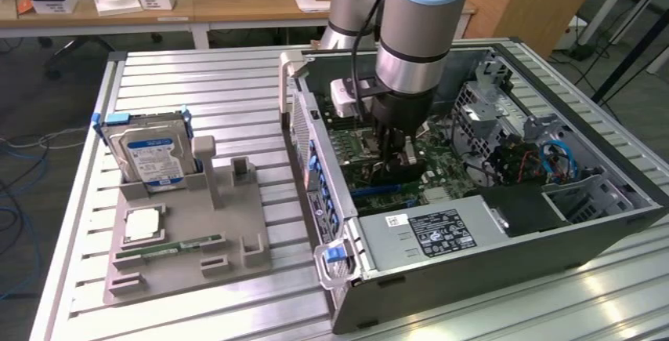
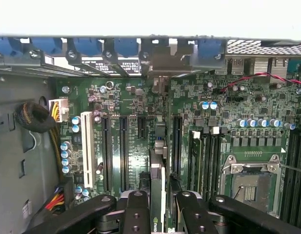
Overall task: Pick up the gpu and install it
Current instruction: 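Insert the gpu into the slot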
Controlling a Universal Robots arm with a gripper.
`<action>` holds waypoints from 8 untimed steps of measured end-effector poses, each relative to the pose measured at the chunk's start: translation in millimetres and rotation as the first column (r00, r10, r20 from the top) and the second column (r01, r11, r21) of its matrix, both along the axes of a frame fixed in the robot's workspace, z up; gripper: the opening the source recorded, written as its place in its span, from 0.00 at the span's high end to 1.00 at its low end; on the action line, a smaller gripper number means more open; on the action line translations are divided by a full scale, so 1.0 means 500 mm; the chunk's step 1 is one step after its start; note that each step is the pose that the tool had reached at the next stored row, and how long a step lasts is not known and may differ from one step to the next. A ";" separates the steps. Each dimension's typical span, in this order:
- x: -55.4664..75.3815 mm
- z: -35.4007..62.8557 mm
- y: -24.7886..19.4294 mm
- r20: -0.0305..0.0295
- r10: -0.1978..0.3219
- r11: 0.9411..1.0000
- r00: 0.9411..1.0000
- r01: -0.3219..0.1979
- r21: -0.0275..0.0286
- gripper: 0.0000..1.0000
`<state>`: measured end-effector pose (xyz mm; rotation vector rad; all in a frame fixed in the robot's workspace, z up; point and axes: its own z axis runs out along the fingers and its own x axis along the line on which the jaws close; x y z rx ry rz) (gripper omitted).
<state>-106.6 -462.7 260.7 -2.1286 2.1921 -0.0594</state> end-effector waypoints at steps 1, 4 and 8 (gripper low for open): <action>-0.001 0.000 0.0000 0.000 0.000 1.000 1.000 0.000 0.000 0.74; -0.006 -0.003 -0.0001 0.000 -0.001 1.000 1.000 0.001 0.000 0.74; -0.008 -0.004 0.0000 0.000 -0.001 1.000 1.000 0.001 0.000 0.74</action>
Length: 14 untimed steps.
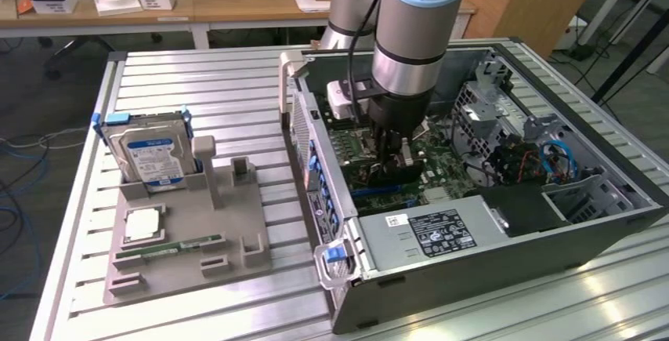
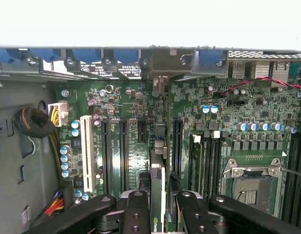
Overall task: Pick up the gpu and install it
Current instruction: 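Insert the gpu into the slot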
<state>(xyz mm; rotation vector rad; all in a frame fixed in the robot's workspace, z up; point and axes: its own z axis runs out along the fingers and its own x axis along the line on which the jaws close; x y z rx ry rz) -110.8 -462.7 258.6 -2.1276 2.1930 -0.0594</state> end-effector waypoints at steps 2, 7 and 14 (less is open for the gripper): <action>0.000 0.000 0.0000 0.000 0.000 1.000 1.000 0.000 0.000 0.74; 0.000 0.000 0.0000 0.000 0.000 1.000 1.000 0.000 0.000 0.74; 0.000 -0.008 -0.0001 0.000 -0.002 1.000 1.000 0.002 0.000 0.74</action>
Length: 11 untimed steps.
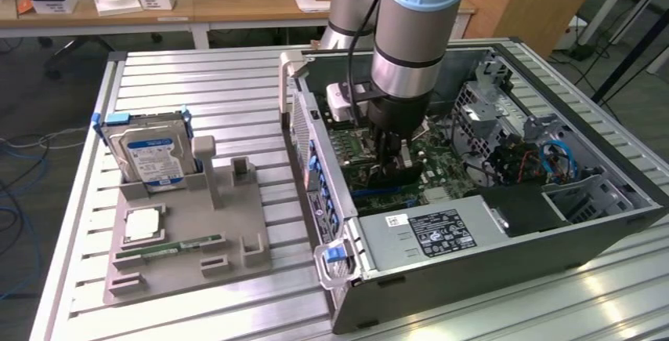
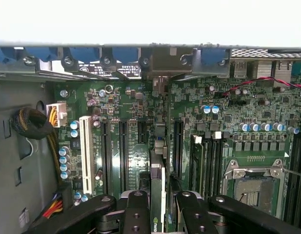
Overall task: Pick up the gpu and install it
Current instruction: 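Insert the gpu into the slot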
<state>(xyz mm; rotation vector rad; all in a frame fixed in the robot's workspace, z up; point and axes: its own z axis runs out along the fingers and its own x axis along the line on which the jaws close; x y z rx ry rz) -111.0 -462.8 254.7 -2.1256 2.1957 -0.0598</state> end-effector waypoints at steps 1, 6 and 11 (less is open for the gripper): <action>0.000 0.000 0.0000 0.000 0.000 1.000 1.000 0.000 0.000 0.74; 0.000 -0.004 0.0004 0.001 0.000 1.000 1.000 0.000 0.002 0.74; 0.000 -0.004 0.0001 0.000 0.000 1.000 1.000 0.000 0.000 0.74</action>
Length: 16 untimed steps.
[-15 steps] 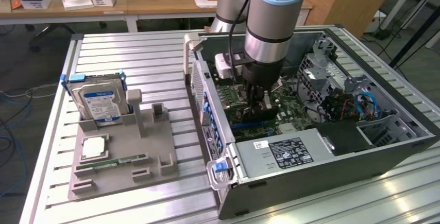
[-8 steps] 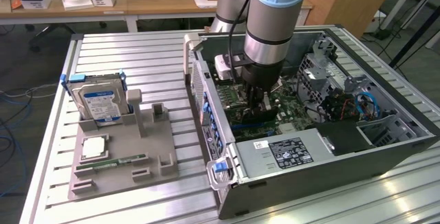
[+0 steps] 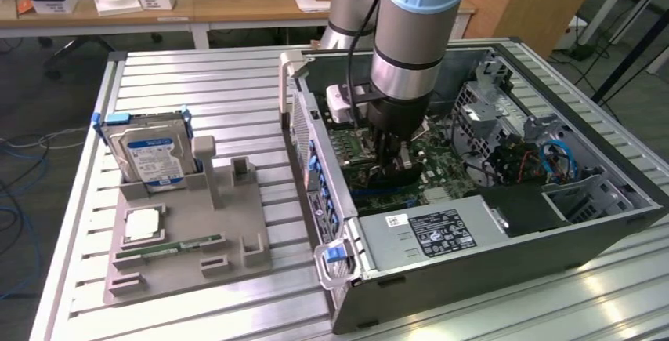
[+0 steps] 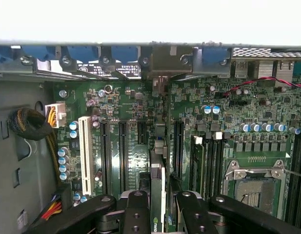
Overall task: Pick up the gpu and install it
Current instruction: 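Insert the gpu into the slot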
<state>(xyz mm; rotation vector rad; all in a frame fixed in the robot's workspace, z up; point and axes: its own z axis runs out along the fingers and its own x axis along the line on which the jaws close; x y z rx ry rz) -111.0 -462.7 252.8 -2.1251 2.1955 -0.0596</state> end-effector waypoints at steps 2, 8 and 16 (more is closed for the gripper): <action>0.000 0.000 0.0000 0.000 0.000 1.000 1.000 0.000 0.000 0.74; 0.000 0.000 0.0000 0.000 0.000 1.000 1.000 0.000 0.000 0.74; 0.000 0.000 0.0000 0.000 0.000 1.000 1.000 0.000 0.000 0.74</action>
